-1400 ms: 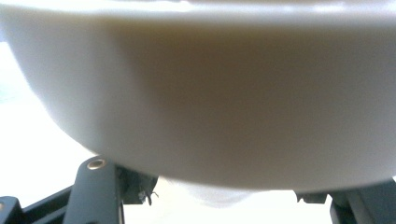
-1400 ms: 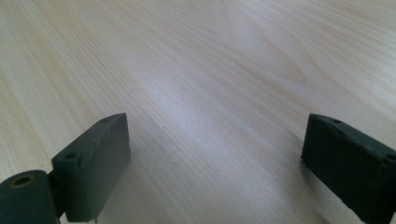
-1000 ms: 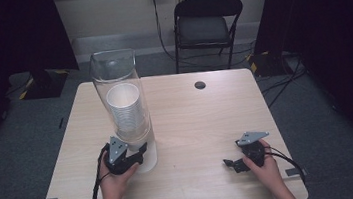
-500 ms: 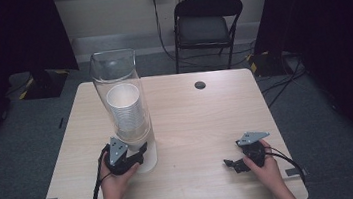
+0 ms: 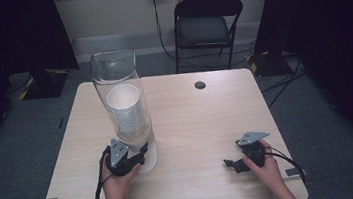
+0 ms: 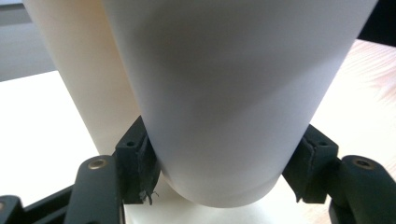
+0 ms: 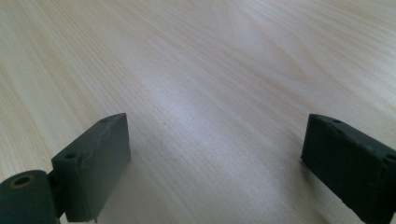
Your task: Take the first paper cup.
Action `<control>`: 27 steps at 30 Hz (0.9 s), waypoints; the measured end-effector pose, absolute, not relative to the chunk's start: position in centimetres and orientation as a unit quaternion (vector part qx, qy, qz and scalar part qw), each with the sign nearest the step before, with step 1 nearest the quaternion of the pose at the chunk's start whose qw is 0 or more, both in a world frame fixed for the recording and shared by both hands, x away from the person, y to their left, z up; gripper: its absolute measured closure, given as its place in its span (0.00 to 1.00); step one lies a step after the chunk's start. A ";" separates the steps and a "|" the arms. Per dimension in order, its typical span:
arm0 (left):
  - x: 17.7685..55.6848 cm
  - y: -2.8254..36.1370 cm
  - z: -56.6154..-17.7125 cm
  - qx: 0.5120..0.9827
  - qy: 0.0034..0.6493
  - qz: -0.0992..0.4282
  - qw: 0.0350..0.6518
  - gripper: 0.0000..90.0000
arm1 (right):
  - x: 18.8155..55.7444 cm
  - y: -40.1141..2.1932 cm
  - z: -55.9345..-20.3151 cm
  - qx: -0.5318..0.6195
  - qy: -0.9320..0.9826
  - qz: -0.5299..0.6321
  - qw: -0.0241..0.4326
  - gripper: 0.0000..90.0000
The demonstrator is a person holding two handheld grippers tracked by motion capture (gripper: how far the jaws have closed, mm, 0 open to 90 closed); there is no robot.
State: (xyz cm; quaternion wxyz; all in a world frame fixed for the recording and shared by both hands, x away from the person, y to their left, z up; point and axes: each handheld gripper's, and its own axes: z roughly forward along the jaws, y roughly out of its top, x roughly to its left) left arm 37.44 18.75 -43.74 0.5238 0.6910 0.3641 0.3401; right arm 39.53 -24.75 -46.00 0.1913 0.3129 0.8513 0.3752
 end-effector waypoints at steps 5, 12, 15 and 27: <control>37.7 18.5 -43.8 0.690 0.366 0.350 0.517 0.40 | 39.5 -24.7 -46.0 0.314 0.851 0.375 0.190 0.08; 37.6 18.6 -43.8 0.699 0.359 0.353 0.509 0.40 | 39.5 -24.7 -46.0 0.313 0.851 0.375 0.192 0.08; 37.6 18.6 -44.0 0.691 0.357 0.360 0.515 0.40 | 39.5 -24.7 -46.0 0.314 0.851 0.375 0.190 0.08; 37.0 18.9 -43.6 0.683 0.378 0.328 0.531 0.38 | 39.5 -24.7 -46.0 0.313 0.851 0.375 0.191 0.08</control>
